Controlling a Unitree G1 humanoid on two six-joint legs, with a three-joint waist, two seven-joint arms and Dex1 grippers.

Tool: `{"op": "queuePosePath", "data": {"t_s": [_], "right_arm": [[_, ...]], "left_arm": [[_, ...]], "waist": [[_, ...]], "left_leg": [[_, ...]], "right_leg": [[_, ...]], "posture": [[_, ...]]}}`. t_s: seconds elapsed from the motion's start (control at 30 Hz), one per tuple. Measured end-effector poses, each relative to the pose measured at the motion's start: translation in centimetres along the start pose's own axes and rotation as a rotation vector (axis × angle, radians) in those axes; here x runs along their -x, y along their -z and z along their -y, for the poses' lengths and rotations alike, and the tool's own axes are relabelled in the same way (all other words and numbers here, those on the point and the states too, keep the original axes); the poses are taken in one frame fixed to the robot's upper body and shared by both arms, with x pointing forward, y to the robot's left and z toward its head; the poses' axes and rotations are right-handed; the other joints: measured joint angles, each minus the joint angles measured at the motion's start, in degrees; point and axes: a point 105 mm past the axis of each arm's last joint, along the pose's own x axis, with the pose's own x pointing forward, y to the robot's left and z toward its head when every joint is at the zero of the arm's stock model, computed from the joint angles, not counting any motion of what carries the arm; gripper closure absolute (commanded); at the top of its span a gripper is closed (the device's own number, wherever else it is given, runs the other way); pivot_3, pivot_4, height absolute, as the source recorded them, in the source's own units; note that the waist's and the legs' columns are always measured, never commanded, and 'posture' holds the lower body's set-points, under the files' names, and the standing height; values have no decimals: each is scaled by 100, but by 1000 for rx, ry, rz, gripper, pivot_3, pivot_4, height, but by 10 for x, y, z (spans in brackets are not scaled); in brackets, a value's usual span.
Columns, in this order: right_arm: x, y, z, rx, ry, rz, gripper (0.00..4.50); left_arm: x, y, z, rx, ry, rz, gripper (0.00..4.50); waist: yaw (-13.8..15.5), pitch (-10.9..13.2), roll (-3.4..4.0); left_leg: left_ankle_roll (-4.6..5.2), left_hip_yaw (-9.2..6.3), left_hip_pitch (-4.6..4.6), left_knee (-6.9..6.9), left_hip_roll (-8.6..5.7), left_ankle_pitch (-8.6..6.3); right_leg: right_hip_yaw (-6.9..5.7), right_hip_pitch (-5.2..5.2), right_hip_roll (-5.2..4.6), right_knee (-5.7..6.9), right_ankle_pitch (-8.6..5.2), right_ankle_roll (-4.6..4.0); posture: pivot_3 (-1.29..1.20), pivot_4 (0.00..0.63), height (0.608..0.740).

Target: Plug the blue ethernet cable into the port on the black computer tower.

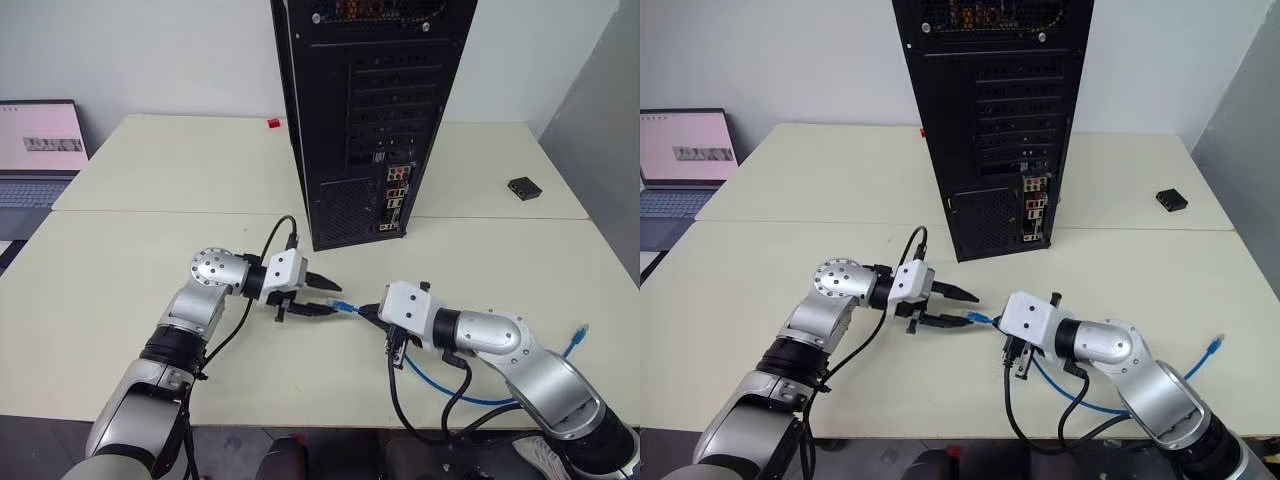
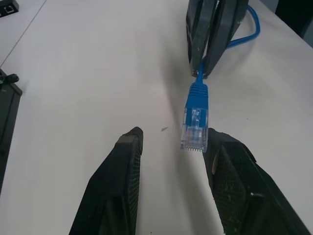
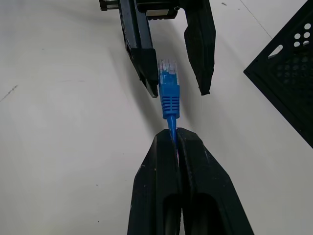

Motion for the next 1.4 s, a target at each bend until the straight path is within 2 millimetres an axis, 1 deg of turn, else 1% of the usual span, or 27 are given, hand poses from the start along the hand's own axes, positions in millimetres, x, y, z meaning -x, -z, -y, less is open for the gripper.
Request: {"op": "queuePosePath", "data": {"t_s": [0.23, 0.33, 0.5, 0.53, 0.73, 0.8, 0.83, 0.87, 1.0, 1.1, 1.13, 1.17, 1.23, 1.27, 1.33, 1.37, 1.4], "right_arm": [[0, 1, 0, -4, 0, -5, 4500], [0, 2, 1, -6, 1, -7, 4500], [-1, 1, 1, -5, 2, -5, 4500], [-1, 1, 1, -5, 2, -5, 4500], [-1, 1, 1, -6, 2, -4, 4500], [-1, 1, 1, -18, 3, -5, 4042], [-1, 1, 0, -19, 1, -4, 3940], [-1, 1, 0, -20, -1, -2, 3623], [0, -1, 1, -23, -5, 6, 2758], [10, -7, 9, -51, 22, 42, 2091], [15, -11, 15, -77, 43, 65, 1767], [18, -13, 18, -90, 56, 74, 1588], [24, -16, 22, -160, 73, 115, 1563], [28, -18, 23, -221, 75, 149, 1563], [34, -22, 29, -283, 101, 202, 1563], [35, -23, 31, -292, 111, 216, 1563], [38, -27, 35, -319, 125, 269, 1563]], "left_arm": [[-2, -7, 3, -35, 26, 5, 2466], [-1, -6, 4, -37, 37, -8, 2970], [-2, -3, 5, -50, 45, -37, 4149], [-2, -3, 5, -53, 45, -38, 4219], [-2, -3, 5, -62, 42, -43, 4219], [-2, -2, 5, -62, 41, -45, 4219], [-2, -2, 4, -64, 38, -47, 4219], [-2, -2, 4, -67, 34, -48, 4219], [-3, -3, 3, -89, 25, -46, 4219], [-4, -5, 3, -125, 19, -37, 4219], [-5, -6, 2, -139, 14, -31, 4219], [-6, -7, 2, -146, 10, -26, 4219], [-6, -9, 1, -190, -4, -16, 4219], [-6, -11, -1, -253, -28, -5, 4219], [-7, -12, -2, -353, -63, 3, 4219], [-7, -12, -3, -370, -72, 7, 4219], [-6, -13, -4, -446, -113, 19, 4219]], "waist": [[1, 0, 0], [1, 0, 0], [2, 0, 0], [2, 0, 0], [2, 0, 0], [2, 0, 0], [2, 0, 0], [2, 0, 0], [3, 0, 0], [8, 0, 0], [9, 0, 0], [9, 0, 0], [9, 0, 0], [14, 0, 0], [8, 0, 0], [8, 0, 0], [11, 0, 0]], "left_leg": [[0, 0, 0, 0, 0, 0], [0, 0, 0, 0, 0, 0], [0, 0, 0, 0, 0, 0], [0, 0, 0, 0, 0, 0], [0, 0, 0, 0, 0, 0], [0, 0, 0, 0, 0, 0], [0, -1, 0, 0, 0, 0], [0, -1, 0, 0, 0, 0], [0, 0, 0, 0, 0, 0], [0, -1, -1, 0, 0, 0], [0, -1, -1, 0, 0, 0], [0, -1, -1, 0, 0, 0], [0, -2, -1, 0, 1, 0], [0, -3, -1, 0, 2, 0], [0, 0, 1, 0, 1, 0], [0, -1, 1, 0, 1, 0], [0, -1, 1, 0, 1, 0]], "right_leg": [[0, 0, 0, 1, 0, 0], [0, 0, 0, 0, 0, 0], [0, 0, 0, 0, 0, 0], [0, 0, 0, 0, 0, 0], [0, 0, 0, 0, 0, 0], [0, 0, 0, 1, 0, 0], [0, 0, 0, 1, 0, 0], [0, 0, 0, 0, 0, 0], [0, 0, 0, 0, 0, 0], [0, 0, 0, 0, 0, 0], [0, 0, -1, 0, 0, 0], [0, 0, 0, 0, 0, 0], [0, 0, 0, 0, 0, 0], [-1, 0, -1, 0, 0, -1], [3, 0, -1, 2, 1, -1], [2, 0, -2, 2, 1, -1], [2, 0, -1, 2, 2, -1]], "posture": [[0, 150, 740], [0, 150, 740], [0, 150, 740], [0, 150, 740], [0, 150, 740], [0, 150, 740], [0, 150, 740], [0, 150, 740], [0, 150, 740], [0, 150, 740], [0, 150, 740], [0, 150, 740], [0, 150, 740], [0, 150, 740], [0, 150, 740], [0, 150, 740], [0, 150, 740]]}}
